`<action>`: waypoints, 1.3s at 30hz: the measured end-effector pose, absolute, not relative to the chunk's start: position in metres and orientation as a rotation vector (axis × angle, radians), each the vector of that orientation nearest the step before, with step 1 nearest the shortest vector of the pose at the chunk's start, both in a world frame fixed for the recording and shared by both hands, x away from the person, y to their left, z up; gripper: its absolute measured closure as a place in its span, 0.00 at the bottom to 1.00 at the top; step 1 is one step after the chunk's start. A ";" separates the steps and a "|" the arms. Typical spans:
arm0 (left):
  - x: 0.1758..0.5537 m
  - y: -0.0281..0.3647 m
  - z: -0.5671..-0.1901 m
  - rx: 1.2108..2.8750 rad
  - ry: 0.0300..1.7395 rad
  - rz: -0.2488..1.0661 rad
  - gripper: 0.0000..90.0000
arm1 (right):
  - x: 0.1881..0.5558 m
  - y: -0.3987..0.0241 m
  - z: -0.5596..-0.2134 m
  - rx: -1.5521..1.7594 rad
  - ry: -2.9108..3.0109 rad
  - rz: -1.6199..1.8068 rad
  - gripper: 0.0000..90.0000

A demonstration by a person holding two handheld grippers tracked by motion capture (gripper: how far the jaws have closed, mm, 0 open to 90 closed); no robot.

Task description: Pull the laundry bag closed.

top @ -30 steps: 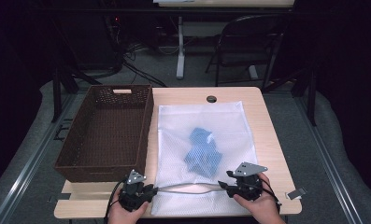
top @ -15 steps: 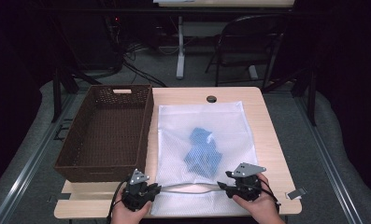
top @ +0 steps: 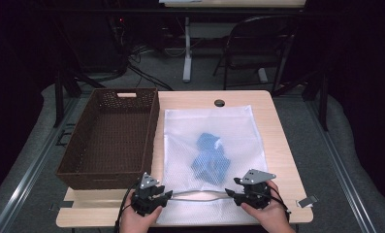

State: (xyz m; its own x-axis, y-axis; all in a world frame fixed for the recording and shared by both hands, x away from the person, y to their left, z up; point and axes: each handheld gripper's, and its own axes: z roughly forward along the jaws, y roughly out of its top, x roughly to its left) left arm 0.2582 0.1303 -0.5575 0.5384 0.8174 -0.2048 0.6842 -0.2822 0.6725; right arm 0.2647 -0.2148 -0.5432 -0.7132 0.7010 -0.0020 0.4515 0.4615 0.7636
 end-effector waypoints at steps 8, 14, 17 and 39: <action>0.264 0.132 -0.561 2.042 1.243 0.271 0.61 | 0.265 -0.214 -0.543 0.976 2.399 1.112 0.54; 0.266 0.128 -0.565 2.077 1.236 0.297 0.58 | 0.264 -0.213 -0.543 0.978 2.399 1.114 0.54; 0.268 0.127 -0.568 2.080 1.251 0.305 0.58 | 0.264 -0.213 -0.543 0.979 2.400 1.114 0.54; 0.270 0.124 -0.575 2.107 1.247 0.319 0.61 | 0.264 -0.212 -0.544 0.965 2.408 1.115 0.54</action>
